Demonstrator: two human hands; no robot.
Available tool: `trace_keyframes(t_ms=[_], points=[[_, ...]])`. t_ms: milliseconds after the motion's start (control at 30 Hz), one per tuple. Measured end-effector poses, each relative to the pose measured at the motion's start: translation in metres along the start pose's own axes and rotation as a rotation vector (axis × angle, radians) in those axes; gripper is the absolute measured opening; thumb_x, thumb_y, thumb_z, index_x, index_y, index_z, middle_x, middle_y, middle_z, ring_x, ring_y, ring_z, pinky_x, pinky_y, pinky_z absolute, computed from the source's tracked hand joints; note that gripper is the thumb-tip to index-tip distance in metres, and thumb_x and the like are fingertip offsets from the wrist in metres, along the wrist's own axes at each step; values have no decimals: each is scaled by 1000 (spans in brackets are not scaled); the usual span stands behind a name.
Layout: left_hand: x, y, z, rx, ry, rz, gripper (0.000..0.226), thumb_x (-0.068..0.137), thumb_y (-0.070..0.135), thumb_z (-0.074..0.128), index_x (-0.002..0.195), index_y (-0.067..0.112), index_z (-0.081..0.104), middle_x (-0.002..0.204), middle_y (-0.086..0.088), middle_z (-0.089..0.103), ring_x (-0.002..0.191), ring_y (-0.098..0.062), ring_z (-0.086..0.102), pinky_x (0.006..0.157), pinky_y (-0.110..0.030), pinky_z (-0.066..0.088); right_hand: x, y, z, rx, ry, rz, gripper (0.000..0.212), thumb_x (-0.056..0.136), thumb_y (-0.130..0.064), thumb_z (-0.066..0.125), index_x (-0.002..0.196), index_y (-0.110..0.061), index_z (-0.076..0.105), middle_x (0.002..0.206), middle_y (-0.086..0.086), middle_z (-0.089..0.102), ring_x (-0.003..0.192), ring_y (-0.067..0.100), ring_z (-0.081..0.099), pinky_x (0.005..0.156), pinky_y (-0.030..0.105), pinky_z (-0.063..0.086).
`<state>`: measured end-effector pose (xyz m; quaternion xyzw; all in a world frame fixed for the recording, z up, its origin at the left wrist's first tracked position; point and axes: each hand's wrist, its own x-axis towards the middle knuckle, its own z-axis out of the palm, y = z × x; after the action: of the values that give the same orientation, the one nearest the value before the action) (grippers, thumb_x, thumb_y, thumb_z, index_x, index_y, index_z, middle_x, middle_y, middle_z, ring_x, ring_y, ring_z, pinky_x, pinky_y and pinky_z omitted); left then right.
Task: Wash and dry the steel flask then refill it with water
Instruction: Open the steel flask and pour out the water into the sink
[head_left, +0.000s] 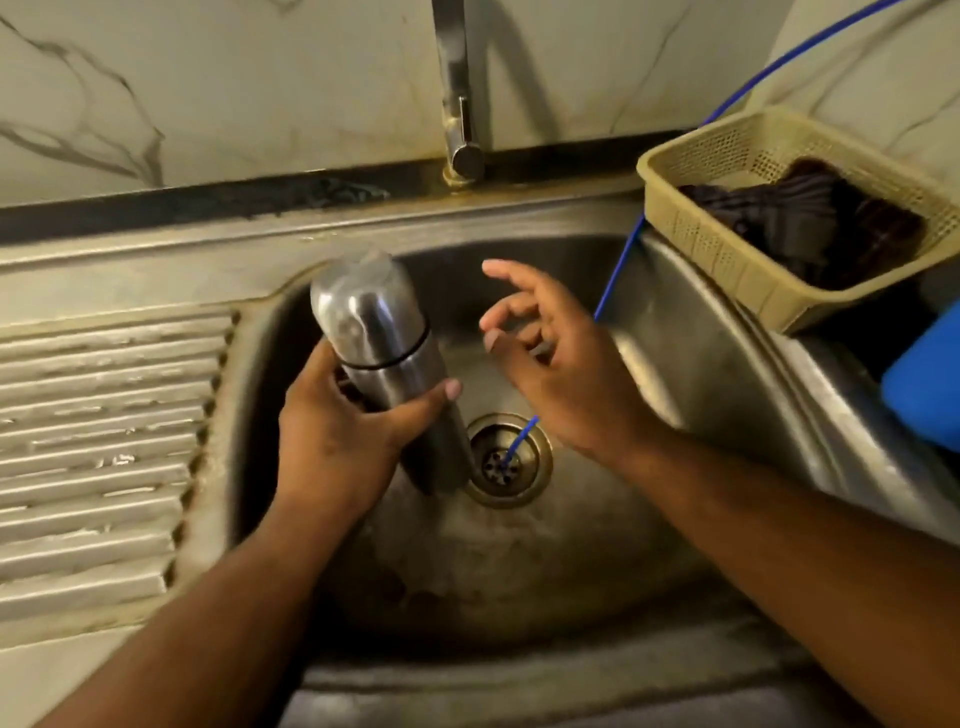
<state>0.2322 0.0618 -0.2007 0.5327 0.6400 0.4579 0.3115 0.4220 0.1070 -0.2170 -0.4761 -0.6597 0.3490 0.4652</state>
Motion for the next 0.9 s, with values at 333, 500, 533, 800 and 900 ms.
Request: trace_keyframes(t_ms=[333,500,533,800,900], points=[[-33,25,2,51,36,294,64,55,40,98,109,32,63,93,20,70,86,14,64,78,-7,48,1,-20,-6,-180,10,-166,53,87,-17,68,138,-25,55,84,-12,64,64,-6,59,67,17,45],[-47,40,-6,15,104,376,63,52,45,97,104,29,66,90,14,75,84,2,69,77,-27,58,-14,-41,-16,-280,109,-293,48,91,-23,65,138,-31,56,90,-12,64,70,-3,57,75,22,45],[-48,39,-6,-5,112,374,61,51,44,98,101,29,67,87,14,75,81,4,69,75,-28,59,-17,-38,-18,-294,99,-299,47,91,-28,64,137,-32,56,90,-13,64,68,-5,56,74,23,44],[-34,30,-18,-36,109,339,59,57,27,98,103,32,61,85,18,71,80,19,62,67,-2,44,-22,-63,-22,-223,128,-228,27,102,-46,54,126,-38,61,117,-13,68,97,-11,59,78,4,43],[-21,24,-16,-25,127,317,65,55,27,97,110,29,62,90,15,72,83,7,68,68,-4,45,-16,-88,-21,-122,106,-302,53,89,-77,46,126,-42,62,106,-17,68,84,-11,61,73,15,46]])
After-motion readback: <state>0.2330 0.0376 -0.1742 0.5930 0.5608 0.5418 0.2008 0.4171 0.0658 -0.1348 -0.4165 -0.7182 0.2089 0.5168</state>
